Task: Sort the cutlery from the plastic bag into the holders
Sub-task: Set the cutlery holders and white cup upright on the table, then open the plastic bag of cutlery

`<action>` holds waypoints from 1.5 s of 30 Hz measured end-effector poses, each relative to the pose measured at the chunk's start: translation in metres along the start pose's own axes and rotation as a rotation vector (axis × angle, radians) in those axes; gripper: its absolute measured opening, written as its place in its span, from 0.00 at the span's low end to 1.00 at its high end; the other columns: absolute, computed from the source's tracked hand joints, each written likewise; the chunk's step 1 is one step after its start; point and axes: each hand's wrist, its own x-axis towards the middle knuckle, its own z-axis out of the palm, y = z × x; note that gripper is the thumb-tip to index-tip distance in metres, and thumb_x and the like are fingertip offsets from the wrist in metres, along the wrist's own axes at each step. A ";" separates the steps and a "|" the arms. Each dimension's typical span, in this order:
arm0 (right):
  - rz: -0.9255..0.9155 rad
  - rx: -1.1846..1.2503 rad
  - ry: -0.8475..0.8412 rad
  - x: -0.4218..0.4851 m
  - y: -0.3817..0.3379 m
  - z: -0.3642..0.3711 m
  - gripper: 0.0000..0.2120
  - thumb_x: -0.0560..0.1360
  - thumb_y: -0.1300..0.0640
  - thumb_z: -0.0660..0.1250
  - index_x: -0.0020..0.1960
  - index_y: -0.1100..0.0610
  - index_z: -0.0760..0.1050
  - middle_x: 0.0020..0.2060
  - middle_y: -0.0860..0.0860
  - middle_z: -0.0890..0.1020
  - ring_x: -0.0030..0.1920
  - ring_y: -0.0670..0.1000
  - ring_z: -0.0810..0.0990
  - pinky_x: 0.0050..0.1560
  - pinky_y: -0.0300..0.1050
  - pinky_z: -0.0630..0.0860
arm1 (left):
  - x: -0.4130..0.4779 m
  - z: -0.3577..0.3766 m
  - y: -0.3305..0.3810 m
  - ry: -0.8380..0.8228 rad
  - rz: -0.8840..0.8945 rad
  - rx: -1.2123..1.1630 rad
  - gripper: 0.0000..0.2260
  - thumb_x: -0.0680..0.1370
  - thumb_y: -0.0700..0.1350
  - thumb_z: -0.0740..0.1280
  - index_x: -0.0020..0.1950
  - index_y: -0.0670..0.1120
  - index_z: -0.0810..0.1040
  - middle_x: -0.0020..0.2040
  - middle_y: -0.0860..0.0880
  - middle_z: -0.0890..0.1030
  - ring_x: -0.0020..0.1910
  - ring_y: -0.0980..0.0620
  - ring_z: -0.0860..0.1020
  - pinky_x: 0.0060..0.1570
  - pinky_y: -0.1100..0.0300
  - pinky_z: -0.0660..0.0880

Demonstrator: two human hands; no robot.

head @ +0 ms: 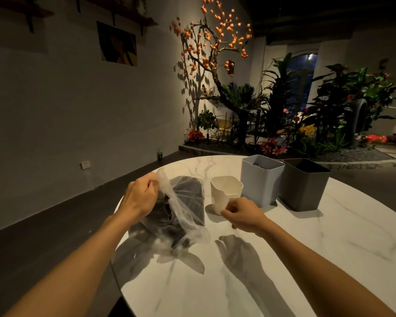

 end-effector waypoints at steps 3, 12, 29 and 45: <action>-0.121 0.134 -0.114 -0.006 -0.037 0.005 0.18 0.79 0.43 0.68 0.53 0.58 0.81 0.47 0.54 0.85 0.42 0.48 0.84 0.41 0.36 0.79 | 0.001 0.002 0.014 0.032 0.044 -0.060 0.16 0.87 0.48 0.53 0.41 0.49 0.71 0.39 0.49 0.78 0.39 0.46 0.75 0.40 0.46 0.75; -0.184 -0.045 -0.151 -0.004 -0.084 0.050 0.11 0.76 0.51 0.70 0.55 0.55 0.76 0.49 0.53 0.82 0.48 0.53 0.82 0.49 0.49 0.83 | -0.007 -0.003 0.032 -0.026 0.130 -0.121 0.15 0.76 0.55 0.52 0.40 0.50 0.75 0.41 0.50 0.76 0.41 0.48 0.76 0.40 0.52 0.73; -0.053 -0.187 0.093 -0.020 -0.043 0.003 0.10 0.74 0.61 0.68 0.52 0.54 0.70 0.44 0.51 0.77 0.41 0.51 0.75 0.39 0.47 0.75 | -0.028 -0.019 0.020 -0.271 0.135 0.487 0.05 0.80 0.46 0.67 0.49 0.54 0.73 0.40 0.54 0.76 0.35 0.55 0.73 0.31 0.63 0.67; -0.316 -0.392 0.077 -0.023 -0.061 0.021 0.21 0.75 0.58 0.70 0.68 0.51 0.74 0.65 0.52 0.70 0.66 0.55 0.67 0.63 0.50 0.74 | -0.001 -0.032 0.022 0.187 -0.369 -0.188 0.15 0.71 0.28 0.61 0.40 0.49 0.73 0.49 0.45 0.71 0.42 0.44 0.71 0.33 0.59 0.68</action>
